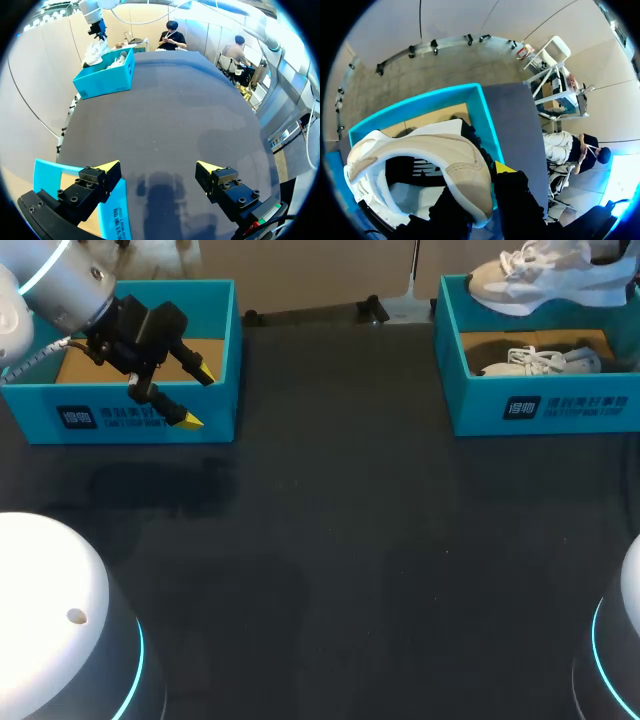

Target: Take the shoe out of the shoebox, open the shoe tongue, remove and reinsert the insole, then place the shoe into the shoebox

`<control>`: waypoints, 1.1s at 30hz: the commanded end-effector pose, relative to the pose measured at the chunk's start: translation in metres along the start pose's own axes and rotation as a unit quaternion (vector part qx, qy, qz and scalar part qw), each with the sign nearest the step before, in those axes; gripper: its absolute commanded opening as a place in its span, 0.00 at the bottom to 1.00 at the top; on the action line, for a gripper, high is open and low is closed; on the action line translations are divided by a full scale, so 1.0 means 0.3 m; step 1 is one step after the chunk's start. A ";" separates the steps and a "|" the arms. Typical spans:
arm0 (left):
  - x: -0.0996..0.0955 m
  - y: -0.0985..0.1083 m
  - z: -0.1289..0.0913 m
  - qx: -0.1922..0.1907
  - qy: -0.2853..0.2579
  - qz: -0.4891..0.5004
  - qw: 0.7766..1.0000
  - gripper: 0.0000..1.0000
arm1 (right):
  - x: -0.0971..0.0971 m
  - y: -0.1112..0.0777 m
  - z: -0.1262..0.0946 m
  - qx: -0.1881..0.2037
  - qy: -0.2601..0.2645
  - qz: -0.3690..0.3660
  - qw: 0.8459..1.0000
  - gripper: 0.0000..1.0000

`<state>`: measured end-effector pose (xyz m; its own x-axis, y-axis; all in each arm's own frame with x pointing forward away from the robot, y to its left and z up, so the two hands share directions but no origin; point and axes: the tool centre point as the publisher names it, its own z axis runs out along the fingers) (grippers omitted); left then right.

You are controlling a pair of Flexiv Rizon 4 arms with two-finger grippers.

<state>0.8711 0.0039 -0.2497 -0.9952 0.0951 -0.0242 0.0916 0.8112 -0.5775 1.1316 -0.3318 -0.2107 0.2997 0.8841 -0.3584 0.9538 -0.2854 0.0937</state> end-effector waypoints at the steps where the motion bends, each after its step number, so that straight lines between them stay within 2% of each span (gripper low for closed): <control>1: -0.002 0.001 0.001 -0.001 0.001 0.000 1.000 1.00 | 0.012 -0.014 0.061 -0.008 0.000 0.003 1.000 0.00; 13: -0.002 0.001 0.001 -0.001 0.001 0.000 1.000 1.00 | 0.056 0.017 0.205 -0.002 0.000 0.011 1.000 0.00; 26: -0.002 0.001 0.001 -0.001 0.001 0.000 1.000 1.00 | 0.087 0.055 0.302 0.001 -0.004 0.018 1.000 0.00; 33: -0.002 0.001 0.001 -0.001 0.001 0.000 1.000 1.00 | 0.096 0.055 0.369 0.008 -0.010 0.043 0.999 0.00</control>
<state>0.8711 0.0039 -0.2497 -0.9952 0.0952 -0.0241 0.0916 0.8112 -0.5775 1.1449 -0.3505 -0.3133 0.3761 0.8515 -0.3654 0.9261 -0.3582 0.1185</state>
